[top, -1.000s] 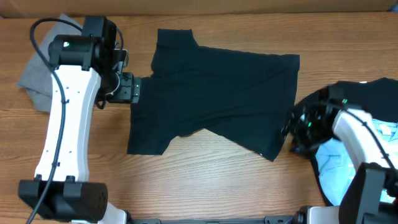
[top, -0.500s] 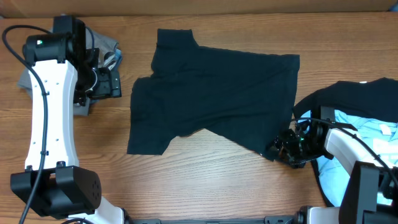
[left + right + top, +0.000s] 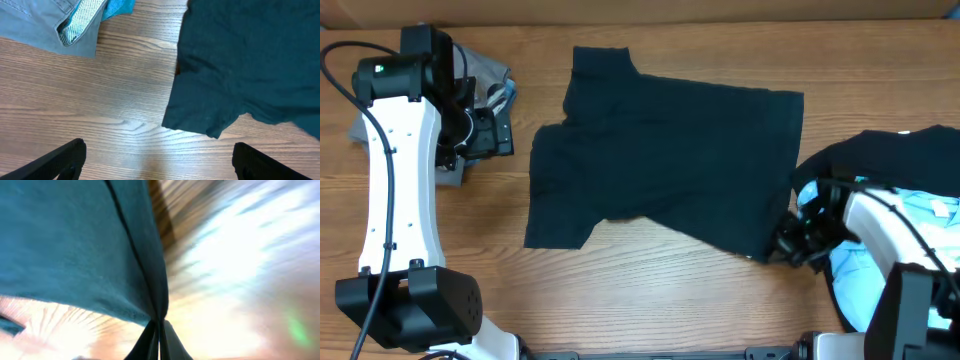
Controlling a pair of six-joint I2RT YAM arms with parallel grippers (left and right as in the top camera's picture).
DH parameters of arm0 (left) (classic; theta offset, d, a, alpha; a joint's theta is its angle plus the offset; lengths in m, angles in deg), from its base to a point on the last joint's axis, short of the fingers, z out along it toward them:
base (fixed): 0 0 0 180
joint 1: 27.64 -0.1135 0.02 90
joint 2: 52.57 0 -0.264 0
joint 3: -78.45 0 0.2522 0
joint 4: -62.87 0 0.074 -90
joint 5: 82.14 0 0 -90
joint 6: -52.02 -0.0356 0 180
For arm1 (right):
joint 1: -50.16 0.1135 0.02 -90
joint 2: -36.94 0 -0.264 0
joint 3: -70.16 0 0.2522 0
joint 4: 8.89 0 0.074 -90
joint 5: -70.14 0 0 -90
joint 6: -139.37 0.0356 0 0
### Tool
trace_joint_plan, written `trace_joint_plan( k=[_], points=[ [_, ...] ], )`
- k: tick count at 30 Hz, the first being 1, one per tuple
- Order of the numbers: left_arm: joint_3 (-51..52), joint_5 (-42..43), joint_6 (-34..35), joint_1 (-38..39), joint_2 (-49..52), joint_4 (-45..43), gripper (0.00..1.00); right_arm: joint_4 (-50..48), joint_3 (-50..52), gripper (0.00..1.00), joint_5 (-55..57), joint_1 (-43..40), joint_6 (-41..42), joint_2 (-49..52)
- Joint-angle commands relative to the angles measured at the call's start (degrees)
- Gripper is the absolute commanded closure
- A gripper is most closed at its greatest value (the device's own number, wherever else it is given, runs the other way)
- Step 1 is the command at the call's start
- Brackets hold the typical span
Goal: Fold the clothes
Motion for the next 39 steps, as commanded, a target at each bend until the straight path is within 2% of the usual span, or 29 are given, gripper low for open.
trace_joint_plan(
  k=[1, 6, 9, 10, 11, 12, 14, 17, 22, 26, 31, 34, 39],
  points=[
    [0.28, 0.66, -0.02, -0.35, 0.09, -0.07, 0.03, 4.87, -8.13, 0.96, 10.25, -0.48, 1.31, -3.78],
    [0.42, 2.32, -0.02, -0.35, 0.09, 0.28, 0.01, 10.27, -11.76, 0.96, 10.73, -0.46, 1.29, -7.89],
    [1.77, 3.50, 0.00, -0.35, 0.09, 0.37, 0.00, 12.85, -11.63, 0.88, 10.75, -0.46, 1.07, -7.91],
    [2.51, 3.65, 0.00, -0.35, 0.09, 0.37, 0.00, 13.68, -11.61, 0.81, 10.78, -0.46, 1.07, -7.93],
    [3.67, 3.69, 0.22, -0.35, 0.09, 0.26, 0.01, 14.23, -11.61, 0.64, 10.75, -0.46, 1.07, -7.93],
    [4.79, 3.72, 0.52, -0.35, 0.09, 0.20, 0.00, 14.40, -11.61, 0.52, 10.75, -0.46, 1.07, -7.93],
    [8.87, 4.11, 1.51, -0.33, 0.09, -0.59, 0.00, 13.90, -11.61, 0.43, 10.73, -0.46, 1.07, -7.93],
    [15.78, 8.33, 1.51, -0.33, 0.09, -4.39, 0.00, 12.44, -11.61, 0.36, 10.60, -0.46, 1.07, -7.93],
    [27.26, 11.37, 1.53, -0.33, 0.09, -14.05, 0.01, 10.88, -11.61, 0.33, 10.51, -0.46, 1.05, -7.93],
    [34.97, 11.02, 1.49, -0.24, 0.09, -21.42, 0.07, 10.43, -11.61, 0.33, 10.51, -0.46, 1.05, -7.91],
    [43.01, 11.30, 1.51, -0.24, 0.09, -29.46, 0.09, 9.62, -11.61, 0.32, 10.51, -0.46, 1.05, -7.91],
    [46.01, 11.41, 1.51, -0.22, 0.09, -33.35, 0.18, 9.14, -11.61, 0.32, 10.51, -0.46, 1.07, -7.91],
    [50.64, 11.89, 1.51, -0.22, 0.09, -37.46, 0.44, 8.66, -11.61, 0.32, 10.49, -0.46, 1.11, -7.91]
  ],
)
